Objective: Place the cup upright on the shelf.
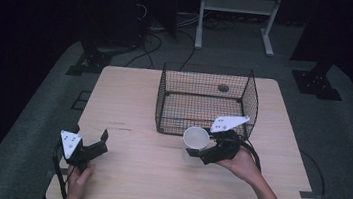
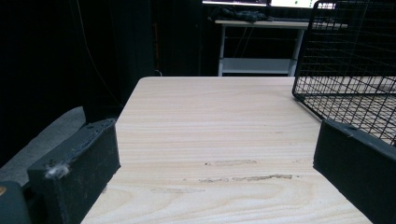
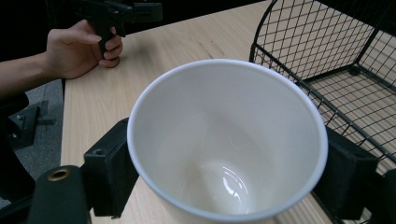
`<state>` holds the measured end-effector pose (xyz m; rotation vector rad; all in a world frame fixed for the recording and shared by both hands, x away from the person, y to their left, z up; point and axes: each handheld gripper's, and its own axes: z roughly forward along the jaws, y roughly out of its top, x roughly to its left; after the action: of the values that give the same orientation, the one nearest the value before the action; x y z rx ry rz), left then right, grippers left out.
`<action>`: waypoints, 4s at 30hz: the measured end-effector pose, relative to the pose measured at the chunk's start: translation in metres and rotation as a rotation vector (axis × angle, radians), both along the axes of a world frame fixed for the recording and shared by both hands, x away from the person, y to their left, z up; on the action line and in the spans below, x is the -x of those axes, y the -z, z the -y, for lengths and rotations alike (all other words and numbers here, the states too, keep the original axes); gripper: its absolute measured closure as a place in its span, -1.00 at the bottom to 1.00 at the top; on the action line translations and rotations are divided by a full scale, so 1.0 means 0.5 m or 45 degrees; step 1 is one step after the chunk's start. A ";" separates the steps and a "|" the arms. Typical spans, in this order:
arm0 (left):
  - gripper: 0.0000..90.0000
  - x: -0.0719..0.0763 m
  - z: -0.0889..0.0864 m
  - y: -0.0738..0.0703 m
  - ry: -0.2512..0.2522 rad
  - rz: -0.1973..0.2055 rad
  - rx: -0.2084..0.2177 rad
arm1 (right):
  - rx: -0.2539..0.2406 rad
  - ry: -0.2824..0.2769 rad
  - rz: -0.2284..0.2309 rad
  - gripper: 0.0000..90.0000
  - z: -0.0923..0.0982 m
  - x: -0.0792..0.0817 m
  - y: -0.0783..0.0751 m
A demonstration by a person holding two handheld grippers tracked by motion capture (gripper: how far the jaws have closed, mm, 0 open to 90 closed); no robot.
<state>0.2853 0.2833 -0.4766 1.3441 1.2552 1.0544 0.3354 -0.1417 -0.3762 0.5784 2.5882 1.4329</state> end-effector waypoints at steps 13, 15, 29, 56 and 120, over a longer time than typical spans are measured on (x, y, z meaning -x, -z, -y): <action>-1.00 0.000 0.000 0.000 -0.002 0.001 0.003 | -0.009 -0.020 -0.009 -0.58 -0.008 -0.037 -0.056; -1.00 0.000 -0.001 0.000 -0.001 -0.001 0.003 | -0.015 -0.019 -0.008 -0.58 -0.008 -0.043 -0.066; -1.00 0.000 -0.001 0.000 -0.001 0.000 0.007 | -0.020 -0.005 -0.012 -0.58 -0.005 -0.091 -0.104; -1.00 0.000 -0.002 0.000 -0.001 0.000 0.009 | 0.005 0.087 -0.017 -0.58 -0.008 -0.182 -0.133; -1.00 0.000 -0.002 0.000 0.003 0.003 0.013 | 0.079 0.318 -0.135 -0.58 -0.035 -0.355 -0.035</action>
<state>0.2852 0.2844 -0.4767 1.3363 1.2552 1.0463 0.5129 -0.1243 -0.3585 0.9544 2.5168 1.2700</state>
